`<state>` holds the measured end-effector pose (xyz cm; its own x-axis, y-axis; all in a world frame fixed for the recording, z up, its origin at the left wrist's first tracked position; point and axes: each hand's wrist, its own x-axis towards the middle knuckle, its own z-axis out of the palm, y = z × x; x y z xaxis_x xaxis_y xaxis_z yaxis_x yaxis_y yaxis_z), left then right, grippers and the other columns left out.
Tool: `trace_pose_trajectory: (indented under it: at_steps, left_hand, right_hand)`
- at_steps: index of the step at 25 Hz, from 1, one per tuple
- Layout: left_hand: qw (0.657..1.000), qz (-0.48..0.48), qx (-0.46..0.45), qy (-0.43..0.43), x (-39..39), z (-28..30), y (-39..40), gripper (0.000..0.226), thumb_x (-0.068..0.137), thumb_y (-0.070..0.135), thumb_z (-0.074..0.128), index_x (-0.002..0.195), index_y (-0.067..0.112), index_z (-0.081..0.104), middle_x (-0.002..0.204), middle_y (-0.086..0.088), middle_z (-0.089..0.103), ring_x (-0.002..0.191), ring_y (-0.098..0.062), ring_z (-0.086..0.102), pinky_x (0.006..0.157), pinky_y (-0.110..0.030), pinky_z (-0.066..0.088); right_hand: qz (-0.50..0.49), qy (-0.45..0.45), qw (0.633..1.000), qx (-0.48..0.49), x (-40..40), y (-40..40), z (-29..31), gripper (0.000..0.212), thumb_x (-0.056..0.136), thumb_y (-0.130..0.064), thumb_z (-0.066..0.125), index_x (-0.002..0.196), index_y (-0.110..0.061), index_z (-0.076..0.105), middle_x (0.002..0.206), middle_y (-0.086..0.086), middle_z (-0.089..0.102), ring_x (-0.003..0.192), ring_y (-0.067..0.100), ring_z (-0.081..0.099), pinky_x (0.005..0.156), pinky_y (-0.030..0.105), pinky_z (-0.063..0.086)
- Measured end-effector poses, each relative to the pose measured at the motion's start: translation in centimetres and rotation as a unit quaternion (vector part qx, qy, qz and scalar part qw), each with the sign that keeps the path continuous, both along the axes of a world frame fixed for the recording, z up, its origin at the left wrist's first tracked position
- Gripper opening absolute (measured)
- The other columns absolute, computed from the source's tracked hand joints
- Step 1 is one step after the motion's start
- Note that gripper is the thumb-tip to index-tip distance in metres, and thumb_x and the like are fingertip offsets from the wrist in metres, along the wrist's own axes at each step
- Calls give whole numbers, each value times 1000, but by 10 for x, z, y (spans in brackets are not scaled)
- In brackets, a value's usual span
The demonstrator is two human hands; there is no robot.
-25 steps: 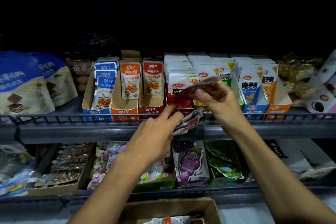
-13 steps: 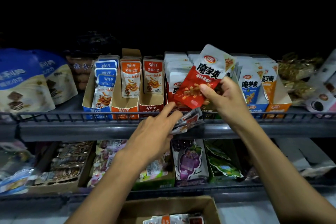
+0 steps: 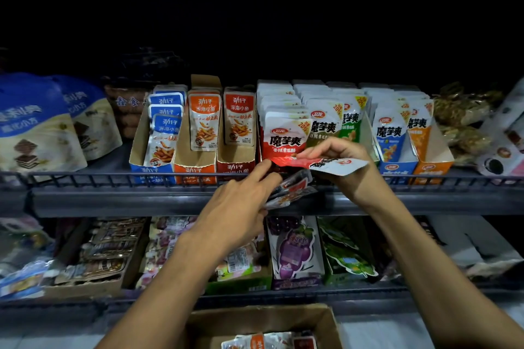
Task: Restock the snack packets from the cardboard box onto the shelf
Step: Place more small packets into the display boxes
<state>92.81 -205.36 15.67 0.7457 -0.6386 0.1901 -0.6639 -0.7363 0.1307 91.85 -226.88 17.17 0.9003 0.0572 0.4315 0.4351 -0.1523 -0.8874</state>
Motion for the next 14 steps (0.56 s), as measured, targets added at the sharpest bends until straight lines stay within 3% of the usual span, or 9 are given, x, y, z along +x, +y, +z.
trace_pose_trajectory:
  at_steps: [3, 5, 7, 9, 11, 14]
  left_hand:
    - [1000, -23, -13, -9, 2, -1, 2, 72, 86, 14, 68, 144, 33, 31, 161, 15, 8, 85, -29, 68, 79, -46, 56]
    - [999, -24, -23, -8, 4, -2, 3, 69, 86, 17, 69, 142, 33, 33, 159, 17, 13, 90, -29, 68, 82, -48, 56]
    - [999, -15, -32, -4, 8, -2, 4, 63, 87, 22, 70, 140, 31, 36, 159, 15, 18, 107, -30, 65, 90, -49, 53]
    - [999, -11, -35, -3, 9, -3, 3, 63, 89, 25, 69, 142, 29, 36, 162, 12, 17, 119, -30, 60, 98, -49, 50]
    - [999, -15, -40, -10, 10, -3, 4, 64, 89, 26, 69, 143, 28, 35, 161, 12, 18, 122, -30, 58, 98, -49, 50]
    - [999, -19, -44, -15, 9, -3, 5, 65, 88, 25, 69, 144, 29, 35, 158, 15, 22, 116, -28, 61, 94, -48, 52]
  right_hand:
    - [-35, -4, 993, -109, 0, -2, 7, 19, 71, 14, 71, 80, -2, 66, 92, 13, 71, 85, 19, 70, 75, 24, 55]
    - [-50, 6, 994, -99, 2, 2, 10, 17, 74, 13, 70, 82, -2, 67, 93, 12, 71, 84, 18, 69, 74, 24, 56]
    - [-89, 21, 993, -71, 3, 11, 10, 22, 80, 12, 65, 88, -8, 69, 96, 5, 70, 89, 12, 67, 77, 23, 56]
    - [-151, -25, 979, -137, 6, 14, 7, 29, 83, 7, 66, 91, -21, 71, 96, -4, 71, 93, 8, 67, 83, 27, 57]
    - [-163, -65, 965, -195, 6, 15, 8, 29, 81, 7, 67, 92, -19, 74, 93, -5, 72, 91, 9, 68, 81, 31, 57]
    - [-193, -108, 935, -279, 7, 18, 8, 30, 77, 7, 70, 93, -19, 73, 94, -6, 67, 90, 10, 65, 79, 22, 53]
